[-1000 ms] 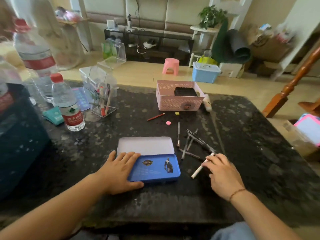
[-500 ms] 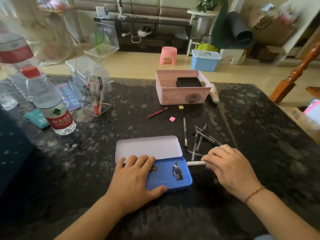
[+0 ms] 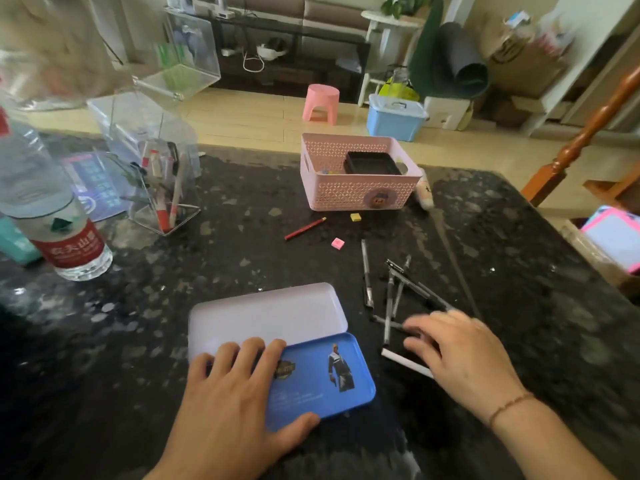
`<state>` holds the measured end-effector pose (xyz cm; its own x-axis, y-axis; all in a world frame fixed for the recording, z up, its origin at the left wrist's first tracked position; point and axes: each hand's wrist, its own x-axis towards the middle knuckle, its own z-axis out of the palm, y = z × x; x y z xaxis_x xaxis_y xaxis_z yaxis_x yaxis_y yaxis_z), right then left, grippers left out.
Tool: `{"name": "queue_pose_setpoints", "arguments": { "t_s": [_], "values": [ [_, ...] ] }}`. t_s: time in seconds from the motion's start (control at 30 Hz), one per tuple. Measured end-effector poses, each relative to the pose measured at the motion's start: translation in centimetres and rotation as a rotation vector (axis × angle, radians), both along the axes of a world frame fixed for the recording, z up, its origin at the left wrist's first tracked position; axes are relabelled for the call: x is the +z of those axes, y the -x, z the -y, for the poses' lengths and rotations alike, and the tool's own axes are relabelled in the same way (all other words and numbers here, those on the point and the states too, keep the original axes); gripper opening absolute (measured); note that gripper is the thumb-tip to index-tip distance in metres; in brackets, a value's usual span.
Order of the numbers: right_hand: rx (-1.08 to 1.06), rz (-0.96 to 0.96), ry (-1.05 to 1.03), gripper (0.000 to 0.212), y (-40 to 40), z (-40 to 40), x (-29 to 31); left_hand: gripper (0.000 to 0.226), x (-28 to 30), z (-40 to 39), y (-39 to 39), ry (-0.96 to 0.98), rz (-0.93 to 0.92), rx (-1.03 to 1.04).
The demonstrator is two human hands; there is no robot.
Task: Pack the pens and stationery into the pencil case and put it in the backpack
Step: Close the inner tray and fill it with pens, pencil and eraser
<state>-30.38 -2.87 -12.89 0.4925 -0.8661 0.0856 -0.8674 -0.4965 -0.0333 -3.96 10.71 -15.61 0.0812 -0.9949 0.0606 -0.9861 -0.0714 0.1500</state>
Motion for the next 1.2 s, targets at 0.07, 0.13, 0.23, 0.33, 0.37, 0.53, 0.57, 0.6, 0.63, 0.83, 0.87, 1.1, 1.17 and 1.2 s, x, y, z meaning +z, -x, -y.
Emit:
{"name": "queue_pose_setpoints", "arguments": {
  "t_s": [0.07,0.13,0.23,0.33,0.37,0.53,0.57,0.6,0.63,0.83,0.87,1.1,1.17,1.2],
  "values": [
    [0.016,-0.019,0.044,0.031,-1.5,1.3,0.1,0.084,0.5,0.1,0.1,-0.01,-0.02,0.002],
    [0.069,-0.068,0.025,0.036,-2.6,2.5,-0.5,0.083,1.0,0.2,-0.1,-0.037,-0.05,-0.007],
    [0.142,-0.035,0.04,0.028,-3.0,3.4,-0.9,0.087,1.9,0.6,-0.7,-0.134,-0.121,-0.03],
    [0.278,0.044,0.234,0.025,-2.8,3.1,-0.6,0.091,1.4,0.6,-2.0,-0.08,-0.217,-0.071],
    [0.335,0.108,0.31,0.02,-3.3,2.8,-0.3,0.09,1.5,0.6,-2.4,-0.046,-0.293,-0.079],
    [0.573,0.339,0.382,0.026,-9.9,-1.5,1.2,0.054,2.6,0.9,-2.7,0.246,-0.769,-0.103],
    [0.583,0.346,0.343,0.024,-11.1,-2.6,1.2,0.041,2.8,1.0,-2.6,0.323,-0.806,-0.098],
    [0.58,0.354,0.297,0.021,-12.0,-3.5,1.1,0.03,2.9,1.1,-2.6,0.387,-0.809,-0.095],
    [0.567,0.356,0.254,0.018,-12.4,-4.0,0.8,0.022,3.0,1.1,-2.8,0.425,-0.794,-0.094],
    [0.454,0.299,-0.056,0.028,-9.2,-2.7,-0.1,0.014,2.3,-0.2,-6.6,0.29,-0.781,0.057],
    [0.442,0.259,-0.072,0.027,-8.6,-2.5,-0.3,0.016,2.1,-0.4,-7.0,0.256,-0.821,0.082],
    [0.456,0.223,-0.094,0.015,-9.5,-2.5,-1.3,0.014,1.0,-0.6,-7.1,0.152,-0.602,-0.018],
    [0.435,0.256,-0.065,0.012,-9.4,-2.4,-1.5,0.02,0.8,-0.6,-6.9,0.108,-0.436,-0.071],
    [0.426,0.28,-0.051,0.012,-9.3,-2.3,-1.6,0.021,0.7,-0.5,-6.8,0.088,-0.397,-0.079]
  ]
}}
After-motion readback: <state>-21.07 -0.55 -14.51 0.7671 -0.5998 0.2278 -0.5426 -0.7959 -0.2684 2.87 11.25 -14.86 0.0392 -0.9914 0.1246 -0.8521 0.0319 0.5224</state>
